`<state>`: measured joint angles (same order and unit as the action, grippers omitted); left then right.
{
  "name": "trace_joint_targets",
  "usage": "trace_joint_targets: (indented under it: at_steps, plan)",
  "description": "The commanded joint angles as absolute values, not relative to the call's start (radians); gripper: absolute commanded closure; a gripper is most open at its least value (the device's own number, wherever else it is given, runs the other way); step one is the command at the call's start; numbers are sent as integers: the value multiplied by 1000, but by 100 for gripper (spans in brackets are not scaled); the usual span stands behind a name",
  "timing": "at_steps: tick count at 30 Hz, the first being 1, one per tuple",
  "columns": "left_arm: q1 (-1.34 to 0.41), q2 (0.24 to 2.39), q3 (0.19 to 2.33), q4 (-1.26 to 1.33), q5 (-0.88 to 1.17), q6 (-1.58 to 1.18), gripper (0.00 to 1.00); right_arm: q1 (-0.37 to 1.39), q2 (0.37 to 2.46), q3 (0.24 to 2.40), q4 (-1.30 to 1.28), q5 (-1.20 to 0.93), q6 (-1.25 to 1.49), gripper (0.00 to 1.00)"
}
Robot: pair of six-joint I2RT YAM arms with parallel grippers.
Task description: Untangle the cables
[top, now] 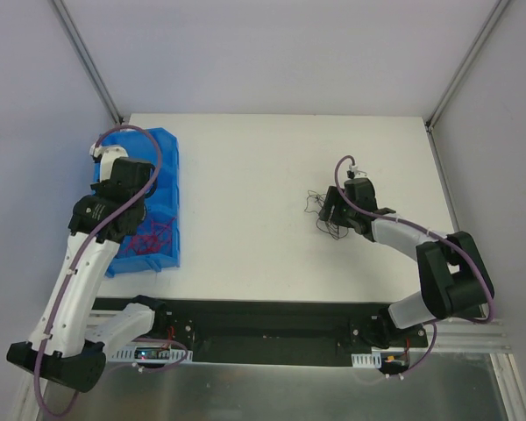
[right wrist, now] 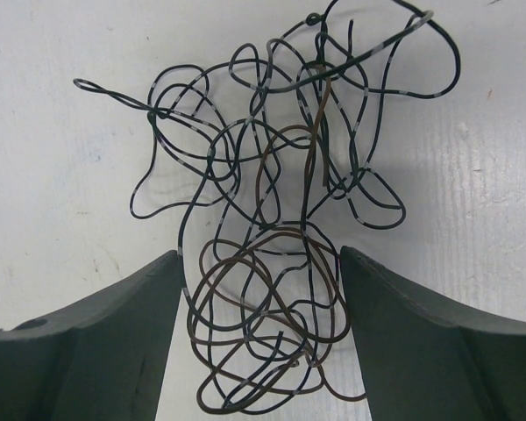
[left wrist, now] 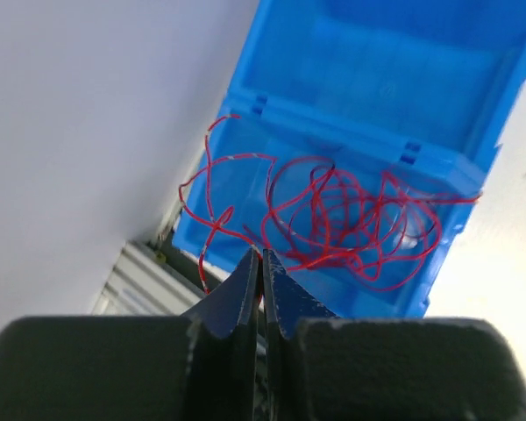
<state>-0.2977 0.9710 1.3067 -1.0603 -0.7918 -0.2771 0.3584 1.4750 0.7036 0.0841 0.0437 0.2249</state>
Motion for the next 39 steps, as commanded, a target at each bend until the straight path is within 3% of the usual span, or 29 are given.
trace_joint_targets:
  at_steps: [1,7,14,16,20,23,26,32,39]
  plan:
    - [-189,1024,1203,-1085,-674,-408,100,353,1486,746,114,31,238,25]
    - [-60,1104,1045,-957,-367,-495,100,354,1486,746,110,25,239,25]
    - [26,1101,957,-871,-270,-569,100,353,1491,750,110,22,239,25]
    - [57,1092,962,-876,-268,-571,89,353,1489,749,112,15,241,25]
    - [69,996,988,-902,-320,-586,41,351,1479,746,110,20,239,25]
    - [69,930,1032,-943,-337,-597,22,351,1479,746,110,15,241,25]
    - [69,878,1077,-966,-319,-578,13,351,1480,742,110,11,242,25]
    - [69,850,1124,-960,-207,-508,5,351,1479,742,112,11,247,25]
    - [69,793,1103,-885,-91,-422,2,353,1462,735,109,11,242,25]
